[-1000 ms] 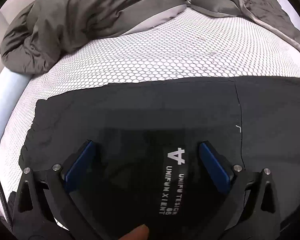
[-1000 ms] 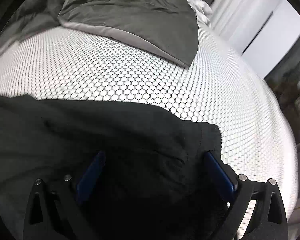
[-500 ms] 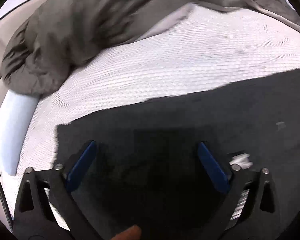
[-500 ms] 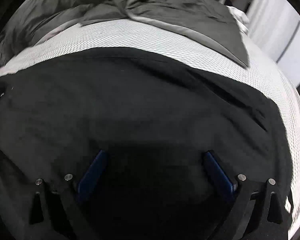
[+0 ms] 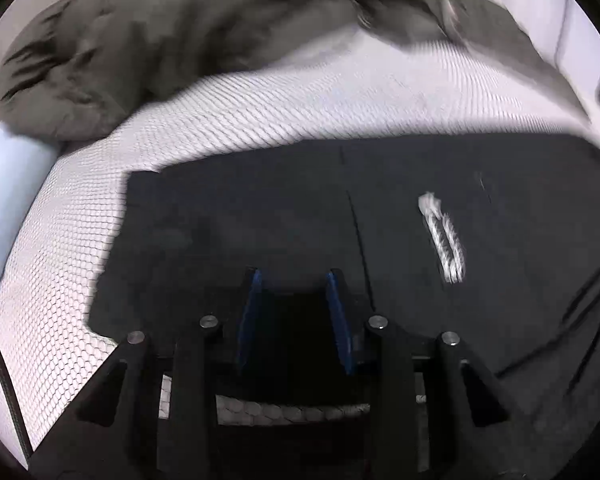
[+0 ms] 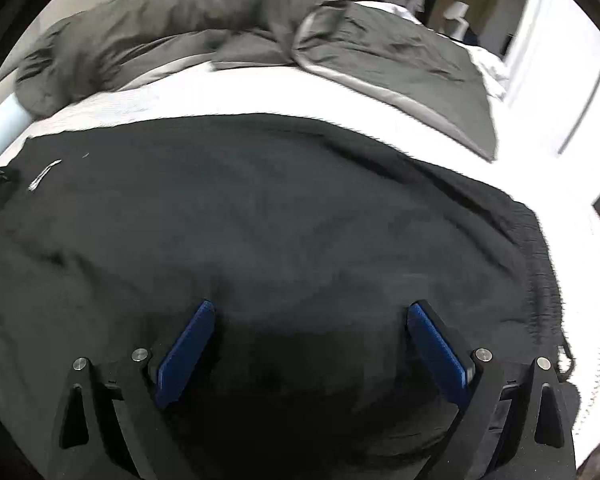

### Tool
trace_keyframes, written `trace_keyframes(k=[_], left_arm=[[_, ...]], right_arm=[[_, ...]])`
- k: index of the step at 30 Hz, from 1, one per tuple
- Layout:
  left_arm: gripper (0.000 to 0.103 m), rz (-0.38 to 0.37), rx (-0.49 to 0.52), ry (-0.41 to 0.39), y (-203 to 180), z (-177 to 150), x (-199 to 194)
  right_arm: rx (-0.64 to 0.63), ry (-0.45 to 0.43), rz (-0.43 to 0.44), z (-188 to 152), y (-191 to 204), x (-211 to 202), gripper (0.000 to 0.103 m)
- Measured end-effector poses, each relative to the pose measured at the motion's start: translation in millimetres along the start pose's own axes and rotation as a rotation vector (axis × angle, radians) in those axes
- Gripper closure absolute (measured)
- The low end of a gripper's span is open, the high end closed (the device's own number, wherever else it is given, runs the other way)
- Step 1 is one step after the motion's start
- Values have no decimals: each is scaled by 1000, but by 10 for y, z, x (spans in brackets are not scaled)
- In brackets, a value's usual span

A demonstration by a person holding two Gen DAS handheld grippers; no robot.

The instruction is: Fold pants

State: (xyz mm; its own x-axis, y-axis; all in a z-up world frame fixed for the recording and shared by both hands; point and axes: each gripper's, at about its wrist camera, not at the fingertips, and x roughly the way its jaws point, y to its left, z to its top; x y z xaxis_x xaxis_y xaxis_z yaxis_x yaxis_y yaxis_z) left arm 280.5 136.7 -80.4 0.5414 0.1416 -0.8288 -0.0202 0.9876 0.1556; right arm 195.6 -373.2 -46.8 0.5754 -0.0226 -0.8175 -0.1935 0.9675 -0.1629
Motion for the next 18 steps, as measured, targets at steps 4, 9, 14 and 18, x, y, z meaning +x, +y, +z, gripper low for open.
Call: trace_keyframes(k=[4, 9, 14, 18], left_arm=[[58, 176, -31, 6, 243, -163, -26], [58, 348, -89, 10, 683, -473, -449], [16, 78, -209, -146, 711, -991, -1194], [14, -115, -104, -116, 127, -1352, -1215]], right_arm=[[31, 54, -215, -190, -206, 99, 4], [92, 13, -270, -363, -462, -222, 4], [57, -99, -76, -545, -261, -799, 4], [-11, -90, 83, -676, 67, -763, 4]])
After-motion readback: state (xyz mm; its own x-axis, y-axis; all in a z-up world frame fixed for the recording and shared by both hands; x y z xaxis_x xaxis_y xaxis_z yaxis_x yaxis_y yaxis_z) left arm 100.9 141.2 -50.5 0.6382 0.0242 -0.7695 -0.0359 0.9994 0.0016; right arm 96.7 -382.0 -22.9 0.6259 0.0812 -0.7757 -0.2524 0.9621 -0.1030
